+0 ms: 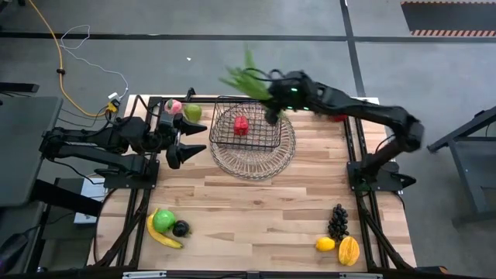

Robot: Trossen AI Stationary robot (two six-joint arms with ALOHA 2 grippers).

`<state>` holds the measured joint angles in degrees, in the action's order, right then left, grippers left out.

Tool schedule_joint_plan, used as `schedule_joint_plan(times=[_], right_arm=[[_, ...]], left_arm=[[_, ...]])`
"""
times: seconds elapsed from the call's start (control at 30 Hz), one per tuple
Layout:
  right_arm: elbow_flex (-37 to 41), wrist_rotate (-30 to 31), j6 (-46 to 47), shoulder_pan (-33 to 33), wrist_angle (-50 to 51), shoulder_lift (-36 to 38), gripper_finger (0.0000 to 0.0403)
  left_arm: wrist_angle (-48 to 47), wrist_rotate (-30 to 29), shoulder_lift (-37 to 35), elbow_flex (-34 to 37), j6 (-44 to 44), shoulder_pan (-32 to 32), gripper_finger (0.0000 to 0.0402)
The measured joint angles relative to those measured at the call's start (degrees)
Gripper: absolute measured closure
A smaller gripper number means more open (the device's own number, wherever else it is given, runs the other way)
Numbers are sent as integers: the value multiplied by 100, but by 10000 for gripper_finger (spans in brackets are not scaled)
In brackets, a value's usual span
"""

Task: Build produce basket
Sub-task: Put the leaf lettuce into the black wire basket

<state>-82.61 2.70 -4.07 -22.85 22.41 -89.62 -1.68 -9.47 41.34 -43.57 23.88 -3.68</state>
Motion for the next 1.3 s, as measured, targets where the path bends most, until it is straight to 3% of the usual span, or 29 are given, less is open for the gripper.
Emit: schedule_joint_plan(times=[0.2,0.43,0.73,0.97,1.1,1.3], right_arm=[[-1032,4,-647,-31,116,-1319,329],[-1499,153,-478,-250,607,-2346,329],[-1501,-122,-1261,-293,1012,-2667,329],[-1503,-169,-1093,-357,1185,-2667,327],[-1503,-116,-1080,-360,1174,-2667,298],[-1503,45,-1093,-332,1235,-2667,201]], left_arm=[[39,-2,0,0,-2,-2,9],[39,-4,0,0,-2,-4,9],[76,-13,0,0,-4,-4,9],[83,-14,2,0,-4,-4,9],[154,-13,2,0,-4,-4,9],[165,-13,1,0,-2,-4,9]])
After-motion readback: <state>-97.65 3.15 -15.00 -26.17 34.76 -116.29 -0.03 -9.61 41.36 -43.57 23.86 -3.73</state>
